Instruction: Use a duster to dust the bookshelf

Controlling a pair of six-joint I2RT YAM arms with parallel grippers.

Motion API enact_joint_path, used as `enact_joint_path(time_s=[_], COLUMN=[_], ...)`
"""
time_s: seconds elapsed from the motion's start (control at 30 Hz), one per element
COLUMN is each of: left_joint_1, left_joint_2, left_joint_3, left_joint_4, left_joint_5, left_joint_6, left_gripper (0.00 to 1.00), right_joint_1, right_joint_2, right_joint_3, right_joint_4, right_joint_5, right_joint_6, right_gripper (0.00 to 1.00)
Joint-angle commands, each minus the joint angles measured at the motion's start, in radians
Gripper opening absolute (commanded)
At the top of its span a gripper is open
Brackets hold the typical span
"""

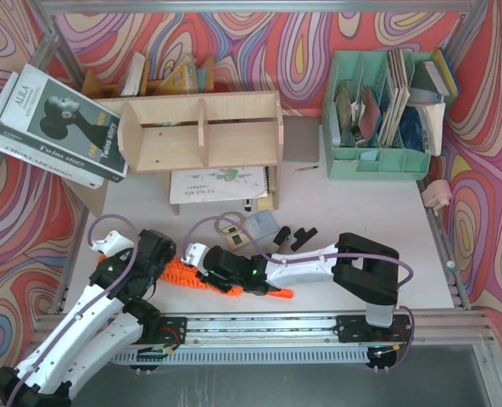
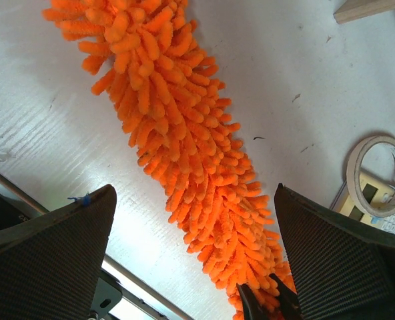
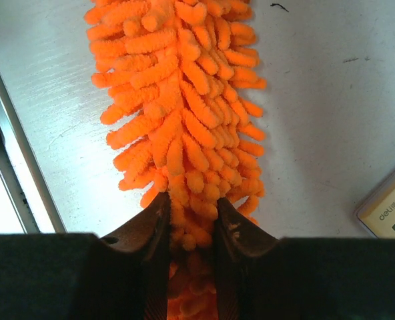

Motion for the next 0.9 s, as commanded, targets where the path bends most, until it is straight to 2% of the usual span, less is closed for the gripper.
enact_joint_path(time_s=[0.0, 0.33, 0.67, 0.87], left_joint_1=[0.009, 0.016, 0.018, 0.018], left_joint_2=[-0.006, -0.013, 0.036, 0.024], left_joint_3=[-0.023, -0.082, -0.089, -0.158], left_joint_4=[-0.023, 0.037, 0.106, 0.123], left_joint_5=[0.009, 0.054, 0.079, 0.08], left_joint_6=[-0.031, -0.06, -0.056, -0.084], left_gripper=[0.92, 0.85, 0.82, 0.76], right_joint_1=[0.003, 0.005, 0.006, 0.006], right_joint_2=[-0.021, -0.03, -0.058, -0.11], right_joint_3=[0.018, 0.047, 0.057, 0.007], right_joint_4=[-0.006, -0.011, 0.001, 0.075], right_joint_5=[-0.025, -0.013, -0.017, -0.006], right_joint_6=[-0.031, -0.06, -0.066, -0.05], right_gripper=[0.26, 0.11, 0.04, 0.0])
